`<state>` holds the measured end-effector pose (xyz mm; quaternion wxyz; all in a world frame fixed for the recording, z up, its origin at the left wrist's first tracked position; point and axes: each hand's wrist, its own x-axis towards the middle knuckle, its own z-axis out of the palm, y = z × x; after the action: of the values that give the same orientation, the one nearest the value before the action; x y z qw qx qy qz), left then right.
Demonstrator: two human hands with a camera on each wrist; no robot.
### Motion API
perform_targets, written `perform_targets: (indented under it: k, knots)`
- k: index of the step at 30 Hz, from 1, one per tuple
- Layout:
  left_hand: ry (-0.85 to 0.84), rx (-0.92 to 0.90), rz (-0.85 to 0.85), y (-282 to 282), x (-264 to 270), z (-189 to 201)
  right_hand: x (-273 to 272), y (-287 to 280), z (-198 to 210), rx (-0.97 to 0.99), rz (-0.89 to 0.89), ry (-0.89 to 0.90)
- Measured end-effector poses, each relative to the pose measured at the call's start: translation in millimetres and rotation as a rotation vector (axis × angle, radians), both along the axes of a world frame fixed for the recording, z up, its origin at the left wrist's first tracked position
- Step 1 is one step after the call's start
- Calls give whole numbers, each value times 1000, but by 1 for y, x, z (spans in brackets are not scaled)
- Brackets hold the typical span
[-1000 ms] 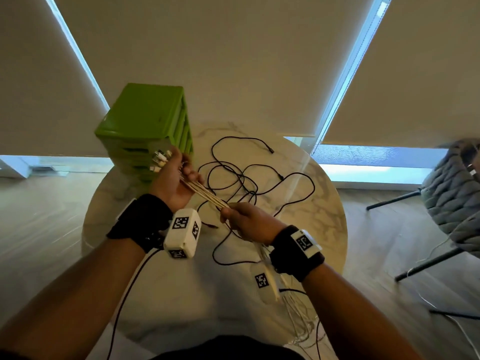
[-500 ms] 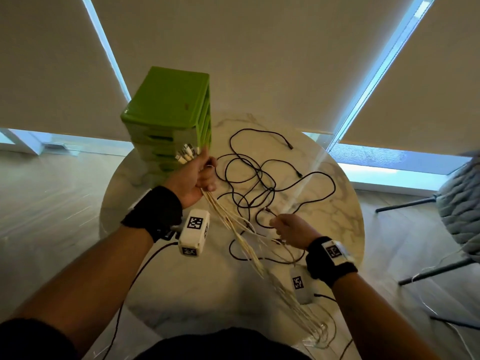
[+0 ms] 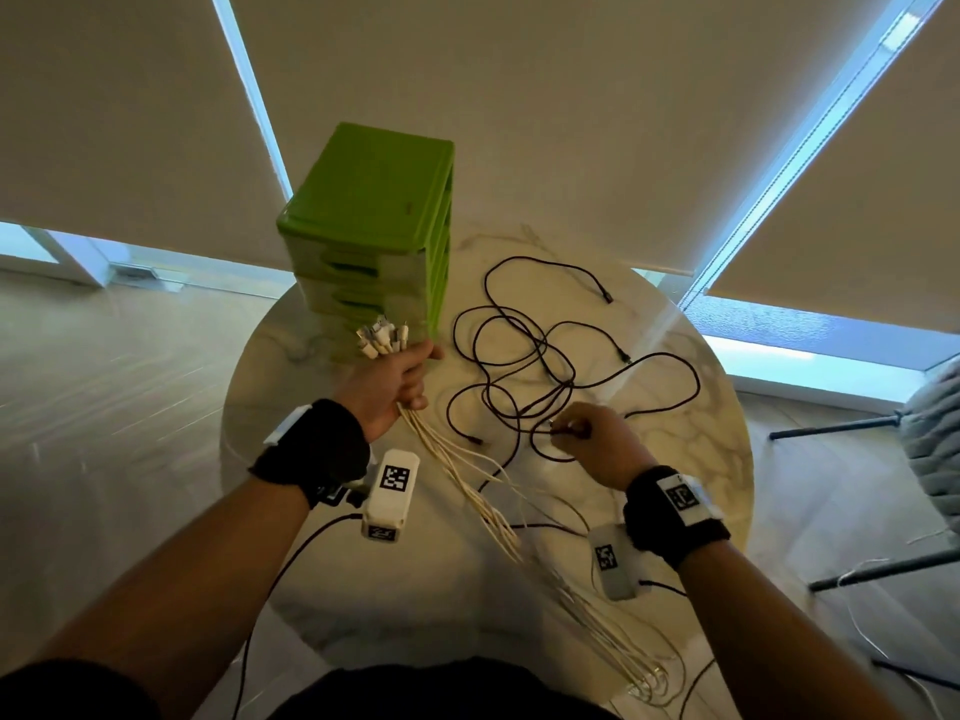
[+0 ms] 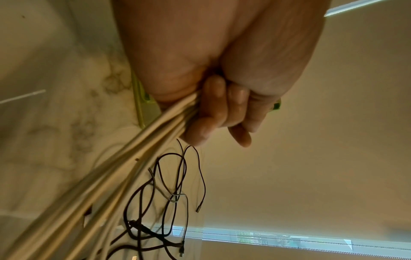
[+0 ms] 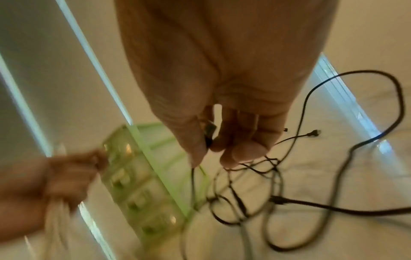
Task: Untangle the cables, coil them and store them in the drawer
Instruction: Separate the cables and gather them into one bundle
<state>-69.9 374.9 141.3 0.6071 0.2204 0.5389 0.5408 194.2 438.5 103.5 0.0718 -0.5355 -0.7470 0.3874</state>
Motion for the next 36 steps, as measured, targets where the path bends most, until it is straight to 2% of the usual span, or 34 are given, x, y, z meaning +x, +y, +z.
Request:
perform_targets:
  k: [2,4,9,17,22,26,29,31,34,36]
  knots:
    - [12,-16,22,1,4,0,-6,-1,22,12,-79,252]
    - [32,-24,36,1,9,1,-13,-4,40,-56,-113,459]
    - [121,63,-2,-4,23,15,-36,-21,69,-217,0,693]
    - [10,208,-195,-17,43,23,-65,-36,72,-316,-13,777]
    - [-103,231,-163,-21,55,23,-72,-38,68,-351,-48,847]
    - [-100,245,-172,-21,54,23,-66,-33,64,-198,-36,759]
    - [-45,240,-157,-18,57,24,-64,-29,70,-138,37,733]
    - [-9,248,-158,-16,59,27,-65,-29,76,-130,82,787]
    - [-24,245,-178,-13,60,29,-68,-28,87,-195,53,930]
    - [-64,252,-187,-13,60,30,-69,-25,90,-199,67,897]
